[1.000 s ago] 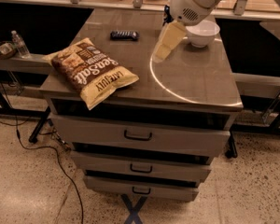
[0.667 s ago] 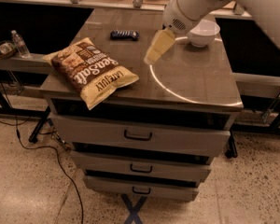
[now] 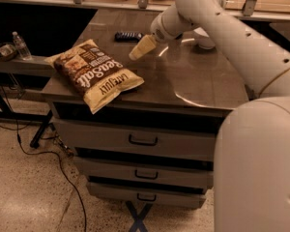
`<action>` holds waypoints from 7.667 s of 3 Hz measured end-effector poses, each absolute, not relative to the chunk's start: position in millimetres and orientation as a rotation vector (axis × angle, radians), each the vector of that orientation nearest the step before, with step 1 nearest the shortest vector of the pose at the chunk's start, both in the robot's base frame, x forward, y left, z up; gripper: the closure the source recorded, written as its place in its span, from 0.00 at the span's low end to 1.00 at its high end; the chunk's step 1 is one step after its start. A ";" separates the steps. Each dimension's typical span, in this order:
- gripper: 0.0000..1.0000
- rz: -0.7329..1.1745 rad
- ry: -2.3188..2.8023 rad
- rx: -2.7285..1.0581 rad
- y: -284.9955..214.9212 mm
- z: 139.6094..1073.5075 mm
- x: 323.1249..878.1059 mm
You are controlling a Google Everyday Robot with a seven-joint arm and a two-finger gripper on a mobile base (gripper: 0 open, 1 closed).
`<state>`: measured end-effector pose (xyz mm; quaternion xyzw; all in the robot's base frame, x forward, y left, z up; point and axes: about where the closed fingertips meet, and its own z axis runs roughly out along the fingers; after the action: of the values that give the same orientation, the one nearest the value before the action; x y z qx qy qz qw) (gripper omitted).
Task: Pick rxbar blueberry
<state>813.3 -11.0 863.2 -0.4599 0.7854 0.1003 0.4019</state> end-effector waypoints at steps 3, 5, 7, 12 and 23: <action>0.00 0.372 1.995 -0.720 4.3 839.1 901.0; 0.49 0.477 1.885 -0.760 31.4 846.3 905.3; 1.00 0.518 1.832 -1.010 54.2 838.8 867.4; 0.77 0.518 1.832 -1.015 54.3 843.2 866.2; 1.00 0.472 1.778 -0.809 22.6 841.8 899.0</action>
Offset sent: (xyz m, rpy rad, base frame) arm 0.0949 0.0137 -0.0190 0.3221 -0.0157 -0.3012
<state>899.0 22.6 841.8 -0.3398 0.7466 0.1984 0.5364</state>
